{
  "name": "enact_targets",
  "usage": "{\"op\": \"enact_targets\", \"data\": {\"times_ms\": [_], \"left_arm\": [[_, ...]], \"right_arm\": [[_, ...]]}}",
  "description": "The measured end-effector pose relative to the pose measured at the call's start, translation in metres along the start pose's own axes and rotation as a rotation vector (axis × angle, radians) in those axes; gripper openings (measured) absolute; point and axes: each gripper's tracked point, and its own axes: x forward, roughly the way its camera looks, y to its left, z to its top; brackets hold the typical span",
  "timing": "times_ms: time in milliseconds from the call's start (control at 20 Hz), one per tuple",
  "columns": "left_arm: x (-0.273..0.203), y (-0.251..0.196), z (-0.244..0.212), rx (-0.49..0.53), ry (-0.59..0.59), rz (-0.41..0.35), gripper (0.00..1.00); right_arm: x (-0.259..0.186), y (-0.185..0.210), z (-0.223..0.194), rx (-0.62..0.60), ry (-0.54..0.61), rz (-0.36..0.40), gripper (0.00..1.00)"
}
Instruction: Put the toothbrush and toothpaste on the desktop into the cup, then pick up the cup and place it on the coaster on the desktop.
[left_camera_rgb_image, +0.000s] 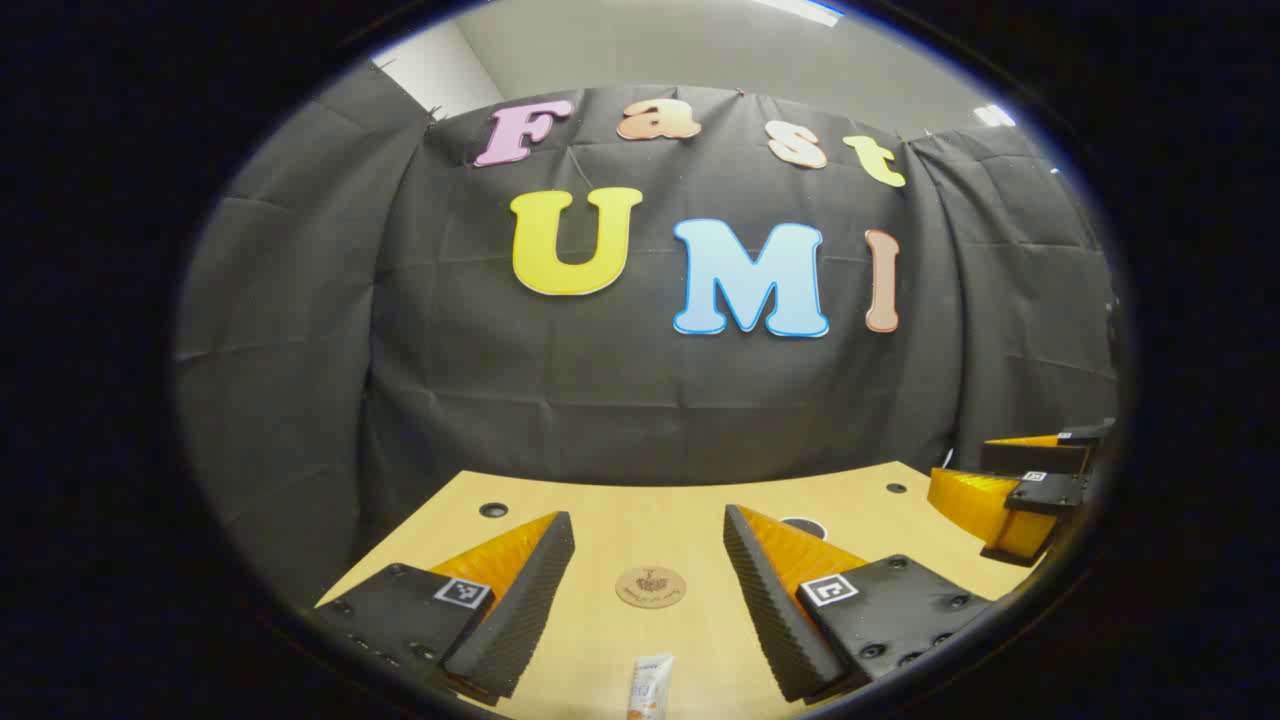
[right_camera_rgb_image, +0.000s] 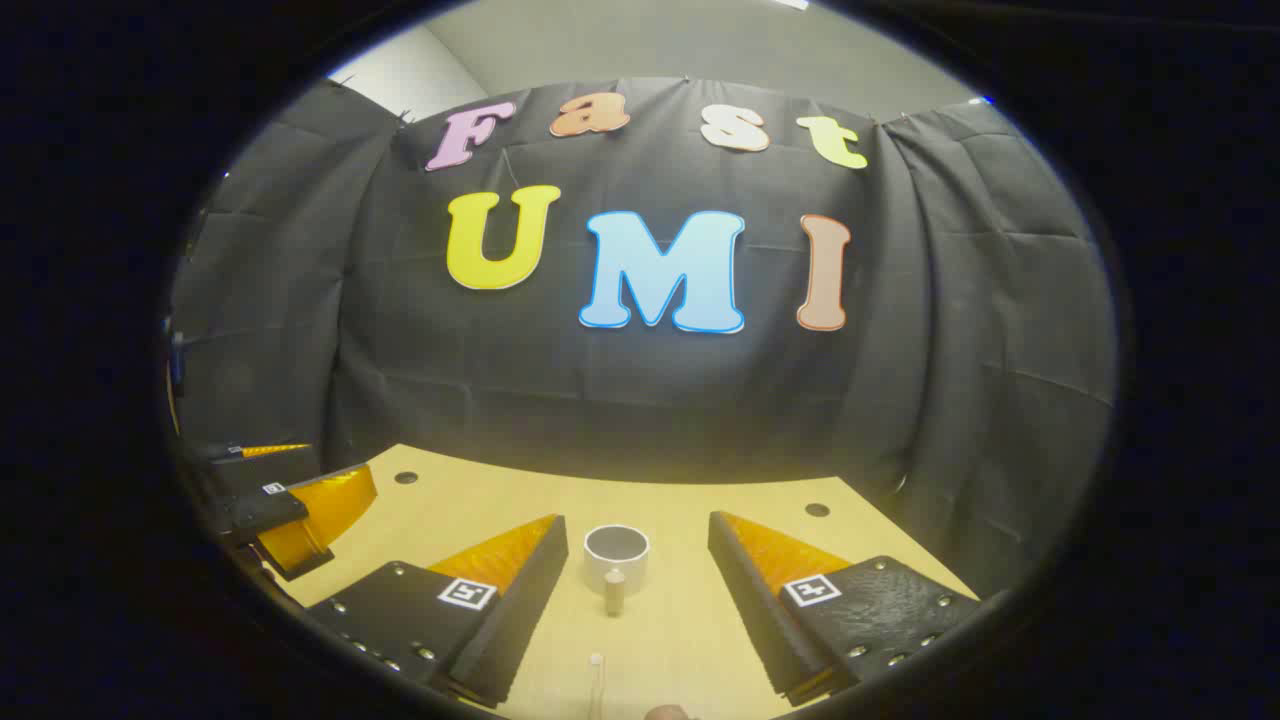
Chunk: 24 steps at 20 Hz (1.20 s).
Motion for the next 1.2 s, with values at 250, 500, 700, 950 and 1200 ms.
{"op": "enact_targets", "data": {"times_ms": [250, 500, 700, 950, 1200], "left_arm": [[0.000, 0.001, -0.001, -0.008, 0.003, -0.001, 0.96], [-0.001, -0.001, 0.000, -0.012, 0.002, -0.005, 0.96], [-0.002, -0.005, -0.002, -0.018, 0.005, -0.010, 0.96], [0.001, -0.011, -0.029, -0.042, 0.086, -0.017, 0.96], [0.010, -0.011, -0.071, -0.041, 0.229, -0.017, 0.96]], "right_arm": [[0.000, 0.002, -0.001, -0.002, 0.005, -0.001, 0.88], [-0.001, 0.003, -0.001, -0.009, 0.011, -0.006, 0.88], [-0.001, 0.001, -0.004, -0.007, 0.021, -0.011, 0.89], [0.007, 0.006, -0.033, 0.003, 0.130, -0.003, 0.89], [0.013, 0.015, -0.067, 0.005, 0.243, 0.030, 0.89]]}}
